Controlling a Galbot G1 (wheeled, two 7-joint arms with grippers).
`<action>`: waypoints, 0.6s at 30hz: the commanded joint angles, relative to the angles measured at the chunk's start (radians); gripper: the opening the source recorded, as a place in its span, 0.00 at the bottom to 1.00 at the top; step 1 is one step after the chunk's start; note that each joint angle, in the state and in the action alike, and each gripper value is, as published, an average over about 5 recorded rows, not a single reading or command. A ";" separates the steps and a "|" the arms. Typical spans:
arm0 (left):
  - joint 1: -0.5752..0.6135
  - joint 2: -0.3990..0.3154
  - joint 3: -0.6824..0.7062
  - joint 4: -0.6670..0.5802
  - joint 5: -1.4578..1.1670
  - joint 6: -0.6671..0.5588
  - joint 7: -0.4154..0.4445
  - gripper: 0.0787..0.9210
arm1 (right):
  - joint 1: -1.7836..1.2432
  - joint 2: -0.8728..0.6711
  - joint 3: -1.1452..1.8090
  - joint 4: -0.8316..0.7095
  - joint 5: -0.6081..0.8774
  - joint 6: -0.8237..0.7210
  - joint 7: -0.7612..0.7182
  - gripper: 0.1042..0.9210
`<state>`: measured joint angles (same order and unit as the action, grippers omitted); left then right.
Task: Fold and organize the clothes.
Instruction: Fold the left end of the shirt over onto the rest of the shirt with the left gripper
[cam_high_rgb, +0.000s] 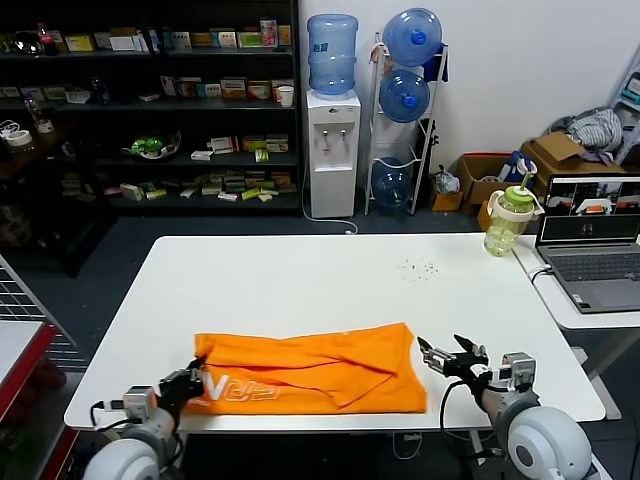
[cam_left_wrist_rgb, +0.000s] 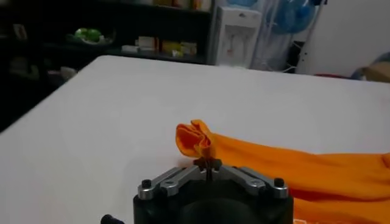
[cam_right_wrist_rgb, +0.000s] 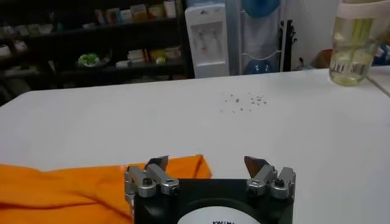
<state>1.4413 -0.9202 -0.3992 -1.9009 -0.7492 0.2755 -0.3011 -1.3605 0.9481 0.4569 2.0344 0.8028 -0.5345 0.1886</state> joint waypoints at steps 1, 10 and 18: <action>0.088 0.252 -0.276 0.124 -0.028 -0.023 0.042 0.03 | 0.042 0.005 -0.004 -0.009 -0.004 0.008 -0.005 0.88; 0.085 0.322 -0.303 0.136 -0.017 -0.046 0.072 0.03 | 0.031 0.014 0.003 -0.004 -0.016 0.007 0.000 0.88; 0.033 0.118 -0.050 -0.215 -0.230 0.101 -0.077 0.03 | -0.013 0.040 0.018 0.001 -0.048 -0.002 0.016 0.88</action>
<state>1.5081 -0.7014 -0.5979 -1.8641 -0.8120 0.2765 -0.2802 -1.3517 0.9738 0.4686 2.0327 0.7742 -0.5331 0.1965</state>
